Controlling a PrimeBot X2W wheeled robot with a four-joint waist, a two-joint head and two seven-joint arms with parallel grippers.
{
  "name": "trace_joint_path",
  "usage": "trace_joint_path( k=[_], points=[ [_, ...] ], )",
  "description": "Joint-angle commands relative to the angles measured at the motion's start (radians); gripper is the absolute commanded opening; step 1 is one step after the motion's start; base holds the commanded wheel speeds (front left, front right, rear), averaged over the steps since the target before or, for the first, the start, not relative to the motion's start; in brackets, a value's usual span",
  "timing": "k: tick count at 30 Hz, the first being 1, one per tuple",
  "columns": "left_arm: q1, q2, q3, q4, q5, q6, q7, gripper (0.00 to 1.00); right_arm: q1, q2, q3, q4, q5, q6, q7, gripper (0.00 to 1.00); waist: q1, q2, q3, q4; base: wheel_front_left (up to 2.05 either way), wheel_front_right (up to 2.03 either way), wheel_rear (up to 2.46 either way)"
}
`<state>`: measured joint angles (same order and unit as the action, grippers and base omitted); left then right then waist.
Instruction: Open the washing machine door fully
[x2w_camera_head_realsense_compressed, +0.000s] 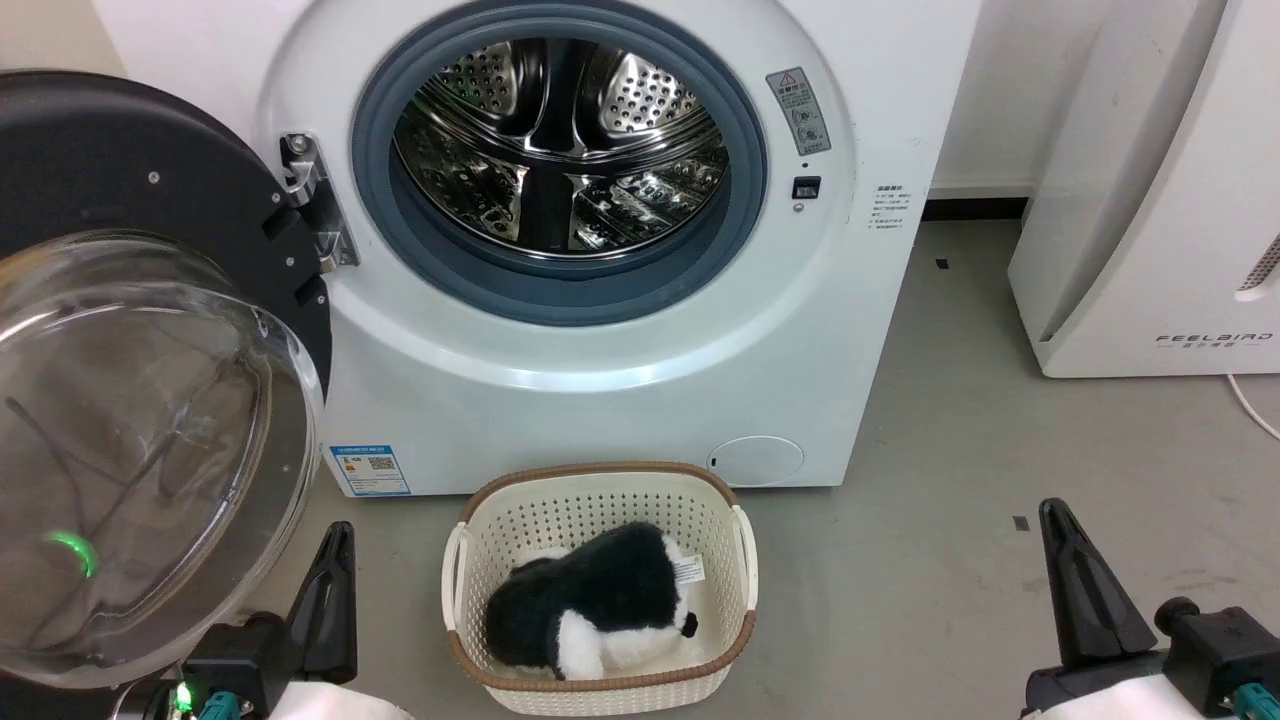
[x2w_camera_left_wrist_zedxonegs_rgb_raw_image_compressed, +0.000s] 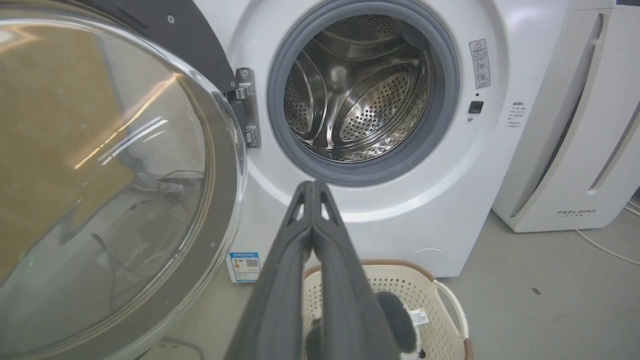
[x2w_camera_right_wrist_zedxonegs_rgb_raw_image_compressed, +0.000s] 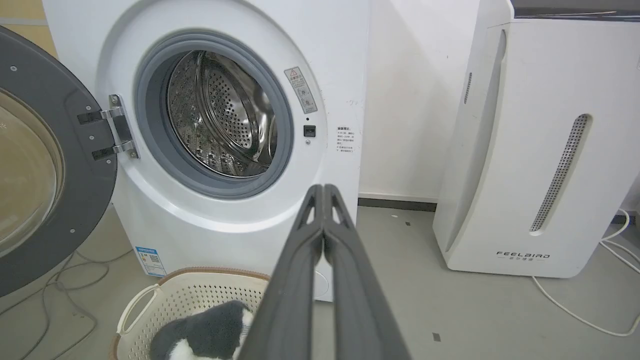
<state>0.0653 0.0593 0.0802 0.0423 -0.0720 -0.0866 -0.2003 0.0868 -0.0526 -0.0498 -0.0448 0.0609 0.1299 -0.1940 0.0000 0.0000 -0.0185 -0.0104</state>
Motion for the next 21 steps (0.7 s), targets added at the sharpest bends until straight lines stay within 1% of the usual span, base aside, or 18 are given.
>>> trace_joint_path(
  k=[1, 21],
  points=[
    [-0.013, -0.001, -0.001, -0.004, 0.006, 0.007, 0.007, 0.00, -0.014, 0.001, 0.003, 0.003, -0.009, 0.000, 0.006, 0.00, 0.0000, 0.0000, 0.000, 0.000, 0.00, 0.00, 0.00],
    [-0.024, -0.003, -0.019, -0.012, 0.020, 0.024, 0.049, 0.00, -0.030, 0.001, 0.013, 0.012, -0.020, 0.000, 0.047, 0.00, 0.0000, 0.0000, 0.004, 0.002, 0.00, 0.00, 0.00]
  ],
)
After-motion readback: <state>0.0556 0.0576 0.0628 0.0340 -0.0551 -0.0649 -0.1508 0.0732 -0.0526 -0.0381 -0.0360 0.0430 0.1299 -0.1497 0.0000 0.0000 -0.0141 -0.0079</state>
